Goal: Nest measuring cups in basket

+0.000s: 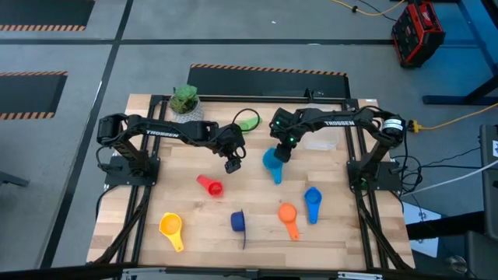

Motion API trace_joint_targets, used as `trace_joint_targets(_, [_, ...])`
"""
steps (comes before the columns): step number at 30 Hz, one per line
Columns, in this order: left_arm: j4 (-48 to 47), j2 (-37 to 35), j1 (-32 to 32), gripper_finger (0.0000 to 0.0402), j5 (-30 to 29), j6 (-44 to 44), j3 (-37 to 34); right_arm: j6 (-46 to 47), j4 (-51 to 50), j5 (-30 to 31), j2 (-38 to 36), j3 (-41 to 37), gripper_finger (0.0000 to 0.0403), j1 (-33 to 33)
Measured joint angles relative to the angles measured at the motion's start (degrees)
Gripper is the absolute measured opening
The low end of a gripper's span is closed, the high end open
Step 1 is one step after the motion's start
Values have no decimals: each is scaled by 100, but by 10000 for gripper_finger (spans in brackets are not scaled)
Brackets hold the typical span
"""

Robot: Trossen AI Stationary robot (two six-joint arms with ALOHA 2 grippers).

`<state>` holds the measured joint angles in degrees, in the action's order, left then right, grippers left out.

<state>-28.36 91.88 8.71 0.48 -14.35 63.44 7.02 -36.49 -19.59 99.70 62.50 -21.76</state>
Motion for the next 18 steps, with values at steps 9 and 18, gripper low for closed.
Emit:
trace_joint_targets(9, [0, 0, -2, 286, -1, 0, 0, 15, 0, 0, 0, 0, 86, 0])
trace_joint_targets(18, [0, 0, -2, 286, -1, 0, 0, 36, -17, 38, -1, 0, 86, -56])
